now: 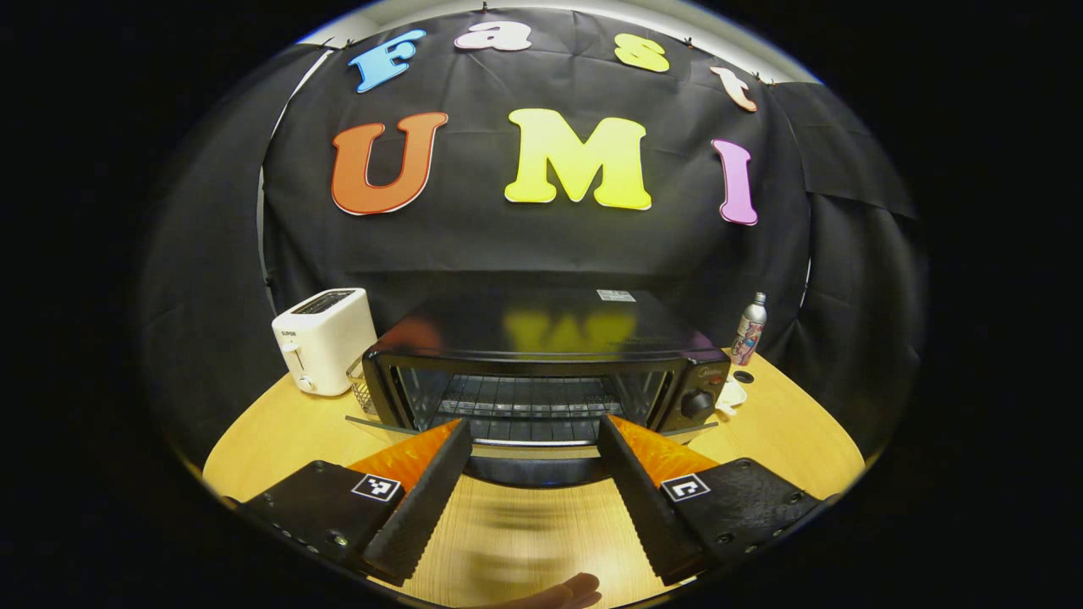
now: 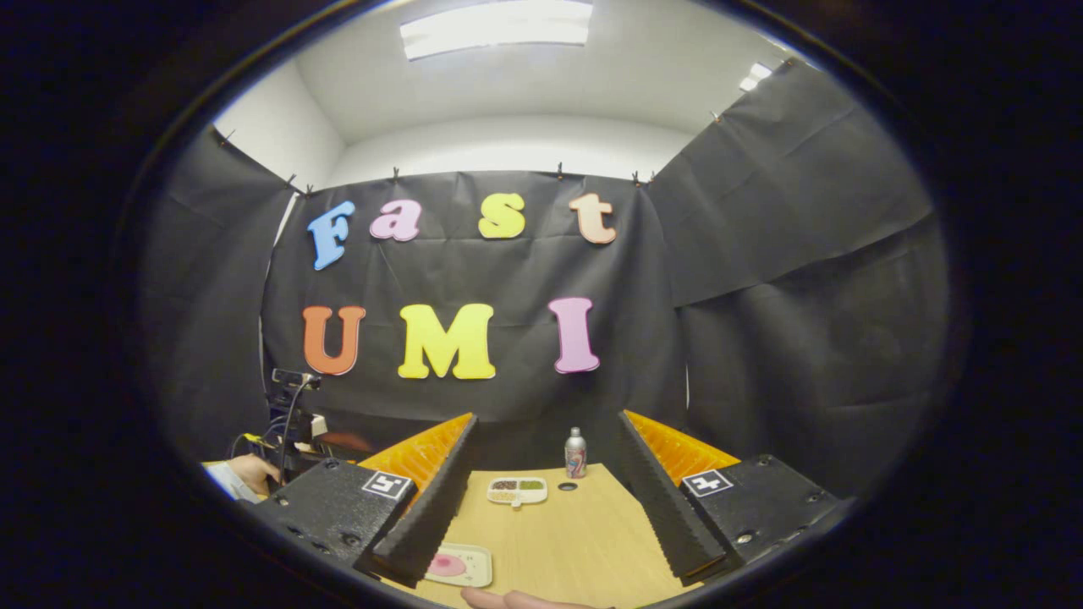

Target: Open the electric oven with the left hand, put the food in, and close the electric oven.

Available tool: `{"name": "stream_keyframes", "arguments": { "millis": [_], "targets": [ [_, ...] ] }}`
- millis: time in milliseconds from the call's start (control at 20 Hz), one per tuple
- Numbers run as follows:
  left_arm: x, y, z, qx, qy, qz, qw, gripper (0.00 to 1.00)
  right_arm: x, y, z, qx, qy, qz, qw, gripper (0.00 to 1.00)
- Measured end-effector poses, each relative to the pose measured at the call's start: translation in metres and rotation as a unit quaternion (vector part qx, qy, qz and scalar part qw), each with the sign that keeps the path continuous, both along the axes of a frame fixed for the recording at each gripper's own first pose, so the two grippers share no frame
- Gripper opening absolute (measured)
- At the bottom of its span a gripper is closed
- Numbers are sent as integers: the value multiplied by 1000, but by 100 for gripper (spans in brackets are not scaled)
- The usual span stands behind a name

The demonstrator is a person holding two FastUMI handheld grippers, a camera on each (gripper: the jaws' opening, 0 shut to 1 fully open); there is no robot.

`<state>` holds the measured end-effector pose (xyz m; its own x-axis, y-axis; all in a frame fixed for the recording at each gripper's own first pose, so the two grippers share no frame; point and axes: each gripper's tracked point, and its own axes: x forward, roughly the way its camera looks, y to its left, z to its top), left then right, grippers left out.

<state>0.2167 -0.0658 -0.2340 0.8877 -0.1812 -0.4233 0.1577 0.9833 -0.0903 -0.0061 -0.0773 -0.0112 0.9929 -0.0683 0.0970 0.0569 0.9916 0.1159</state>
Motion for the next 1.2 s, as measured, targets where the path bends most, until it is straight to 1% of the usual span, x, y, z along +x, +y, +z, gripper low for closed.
{"name": "stream_keyframes", "arguments": {
  "millis": [50, 150, 200, 250, 300, 350, 450, 550, 650, 700, 750, 800, 850, 900, 950, 1000, 1100, 1150, 1200],
  "targets": [
    [-8, 1, -2, 13, -4, -4, 1000, 96, -4, 1, 3, 0, -3, 0, 1000, 96],
    [-19, 1, -10, 7, 7, -2, 1000, 96, -8, 3, 6, -1, -8, -1, 1000, 97],
    [-25, 3, -13, 2, 13, -1, 1000, 96, -12, 4, 5, -1, -9, 0, 1000, 100],
    [-30, 4, -16, -2, 18, 0, 1000, 96, -16, 5, 6, -3, -9, 1, 1000, 96],
    [-35, 4, -19, 0, 22, -1, 1000, 96, -18, 7, 7, -5, -9, 1, 1000, 100],
    [-37, 3, -21, 2, 23, -2, 1000, 96, -21, 7, 7, -7, -11, 1, 1000, 96],
    [-43, 4, -28, 3, 22, -2, 1000, 96, -25, 7, 9, -8, -15, 0, 1000, 97],
    [-52, 4, -35, 1, 26, -1, 1000, 96, -27, 7, 8, -9, -14, -2, 1000, 96],
    [-60, 4, -45, 0, 34, 0, 999, 96, -27, 5, 3, -15, -6, -12, 1000, 96],
    [-65, 3, -50, 1, 39, -1, 999, 96, -27, 4, 1, -20, -3, -17, 1000, 100],
    [-70, 3, -55, 1, 44, -1, 999, 95, -28, 5, 0, -24, -1, -18, 1000, 96],
    [-73, 4, -60, 0, 47, 0, 999, 95, -27, 8, 0, -27, 1, -17, 999, 96],
    [-75, 4, -64, 1, 47, -1, 999, 95, -26, 11, -1, -28, 3, -13, 1000, 97],
    [-78, 2, -68, 2, 49, -2, 999, 95, -26, 13, -3, -28, 4, -10, 1000, 100],
    [-81, 3, -75, 2, 55, -2, 998, 95, -26, 15, -3, -28, 5, -8, 1000, 100],
    [-85, 3, -84, -1, 69, -1, 998, 95, -25, 16, -5, -28, 6, -6, 1000, 97],
    [-92, 2, -98, -10, 94, 5, 995, 95, -22, 19, -9, -30, 11, -5, 999, 97],
    [-94, 2, -107, -12, 104, 5, 994, 95, -22, 20, -10, -31, 13, -4, 999, 100],
    [-95, 1, -117, -11, 117, 6, 993, 95, -20, 21, -13, -32, 17, -3, 999, 100]
  ]
}}
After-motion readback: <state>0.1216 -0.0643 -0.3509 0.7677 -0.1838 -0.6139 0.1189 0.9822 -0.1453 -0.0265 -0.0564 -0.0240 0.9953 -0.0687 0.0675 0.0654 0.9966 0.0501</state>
